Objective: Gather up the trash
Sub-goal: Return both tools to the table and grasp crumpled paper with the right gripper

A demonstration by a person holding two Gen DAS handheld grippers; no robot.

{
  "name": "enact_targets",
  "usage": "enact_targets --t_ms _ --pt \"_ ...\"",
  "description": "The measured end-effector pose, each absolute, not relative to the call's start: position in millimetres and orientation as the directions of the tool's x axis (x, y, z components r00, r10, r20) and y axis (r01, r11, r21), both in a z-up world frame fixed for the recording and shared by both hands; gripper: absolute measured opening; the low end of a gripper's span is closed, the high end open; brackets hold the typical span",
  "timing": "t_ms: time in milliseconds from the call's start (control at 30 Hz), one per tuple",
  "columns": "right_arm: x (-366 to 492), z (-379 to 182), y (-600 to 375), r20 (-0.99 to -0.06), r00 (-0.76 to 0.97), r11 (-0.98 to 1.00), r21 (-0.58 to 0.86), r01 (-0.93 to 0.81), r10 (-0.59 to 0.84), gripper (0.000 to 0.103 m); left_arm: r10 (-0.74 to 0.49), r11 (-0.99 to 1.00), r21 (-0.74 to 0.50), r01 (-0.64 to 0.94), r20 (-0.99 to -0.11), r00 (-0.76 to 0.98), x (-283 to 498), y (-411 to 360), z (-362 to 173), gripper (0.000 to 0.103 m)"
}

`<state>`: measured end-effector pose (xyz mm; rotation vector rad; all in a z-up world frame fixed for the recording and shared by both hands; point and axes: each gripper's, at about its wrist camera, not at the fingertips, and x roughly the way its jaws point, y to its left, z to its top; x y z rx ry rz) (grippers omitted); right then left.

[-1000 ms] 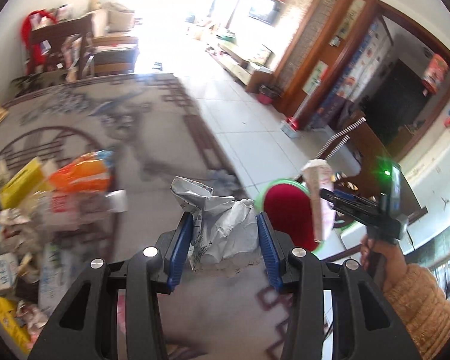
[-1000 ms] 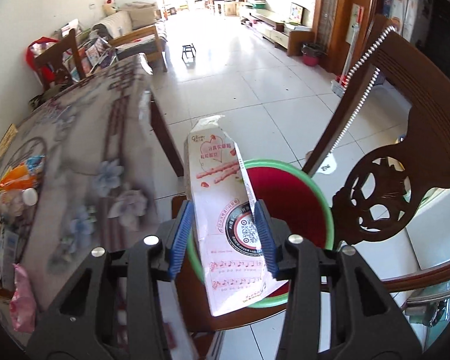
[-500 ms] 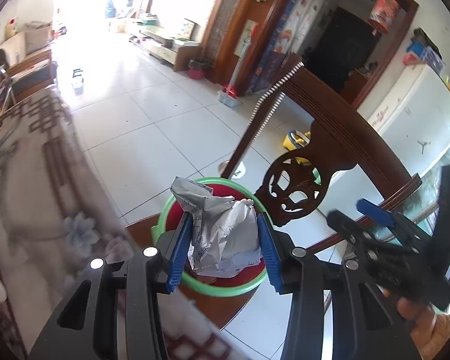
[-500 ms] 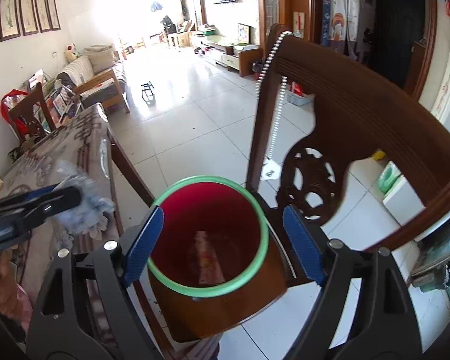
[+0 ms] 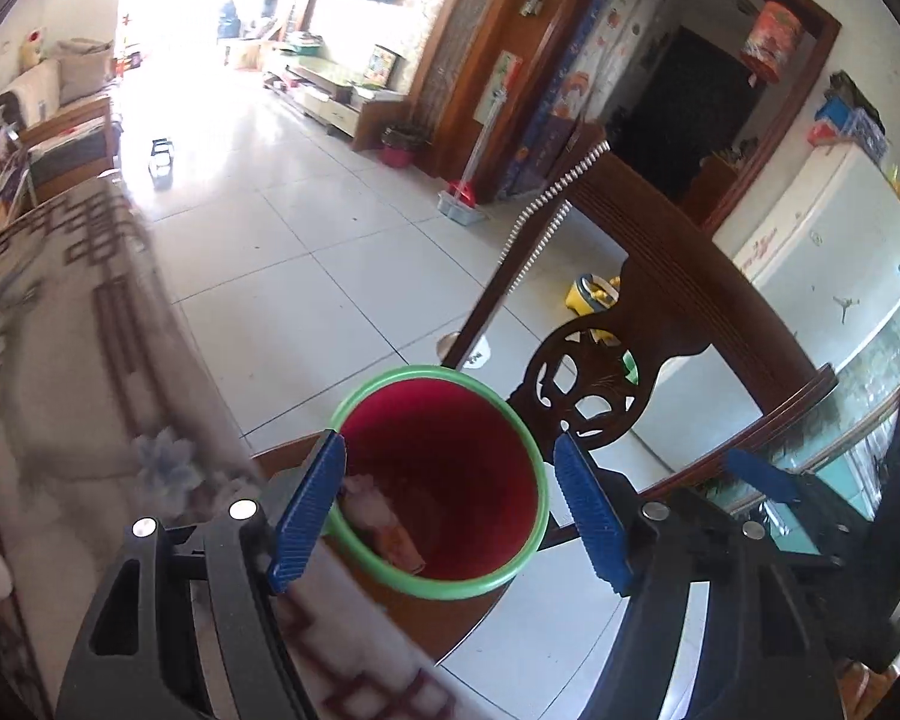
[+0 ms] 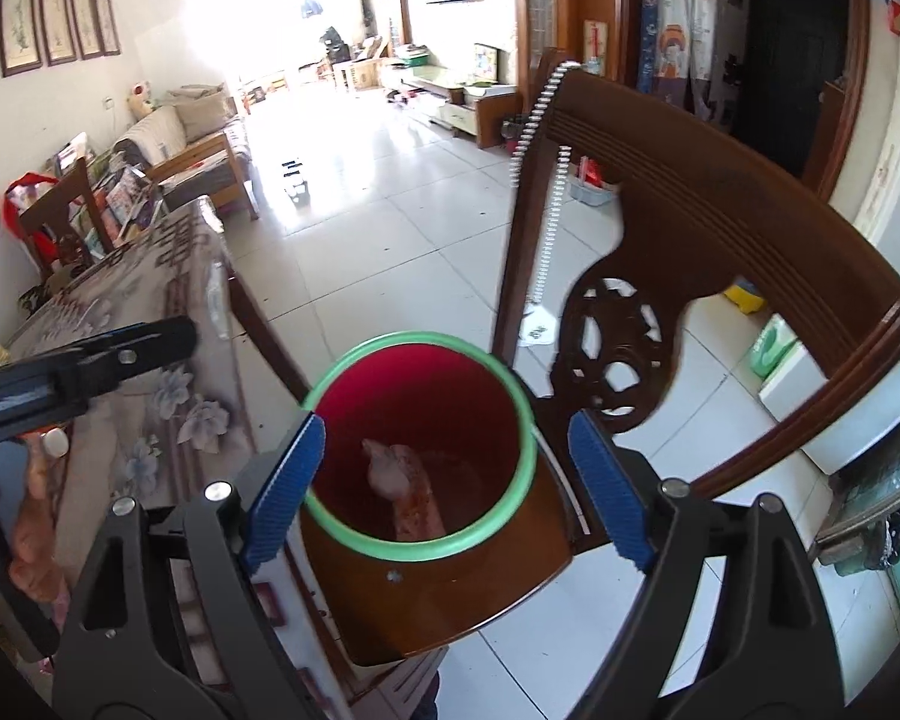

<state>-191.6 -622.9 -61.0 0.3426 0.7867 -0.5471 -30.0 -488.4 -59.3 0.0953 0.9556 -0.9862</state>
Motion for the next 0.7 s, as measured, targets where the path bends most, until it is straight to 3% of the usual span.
enact_targets --t_ms 233,700 --pt "-141 -54 -552 -0.736 0.642 0.894 0.118 0.433 -0.214 0.084 -0.62 0.714 -0.304 0.631 -0.694 0.367 -27 -358 -30 0.069" --pt "-59 -49 -368 -0.76 0.648 0.979 0.164 0.125 0.045 0.087 -0.333 0.937 -0.193 0.293 -0.752 0.569 -3 -107 -50 0.069"
